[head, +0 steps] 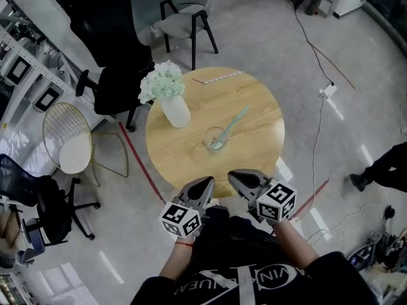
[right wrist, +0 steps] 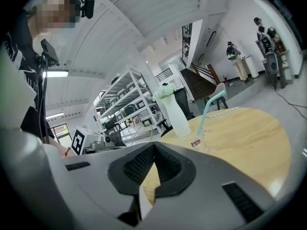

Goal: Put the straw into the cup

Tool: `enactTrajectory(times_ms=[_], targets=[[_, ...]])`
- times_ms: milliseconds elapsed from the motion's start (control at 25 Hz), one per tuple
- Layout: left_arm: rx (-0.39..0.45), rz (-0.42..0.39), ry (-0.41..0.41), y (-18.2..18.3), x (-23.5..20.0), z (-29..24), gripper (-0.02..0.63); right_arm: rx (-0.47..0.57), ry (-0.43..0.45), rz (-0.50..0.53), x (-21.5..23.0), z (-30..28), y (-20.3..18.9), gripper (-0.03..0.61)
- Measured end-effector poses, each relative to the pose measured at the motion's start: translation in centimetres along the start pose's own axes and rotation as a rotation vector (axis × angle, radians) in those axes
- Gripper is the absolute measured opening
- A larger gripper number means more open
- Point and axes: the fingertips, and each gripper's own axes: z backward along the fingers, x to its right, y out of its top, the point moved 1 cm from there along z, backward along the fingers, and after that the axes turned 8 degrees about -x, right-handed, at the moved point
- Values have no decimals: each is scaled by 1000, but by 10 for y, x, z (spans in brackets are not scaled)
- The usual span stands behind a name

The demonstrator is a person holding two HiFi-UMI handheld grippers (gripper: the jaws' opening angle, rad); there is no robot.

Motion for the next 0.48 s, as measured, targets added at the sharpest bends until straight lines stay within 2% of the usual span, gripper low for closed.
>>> enactTrajectory(times_ms=[480], targets=[[-2, 1, 20, -33, 45, 21, 6, 16, 29, -5, -33, 37, -30, 3]])
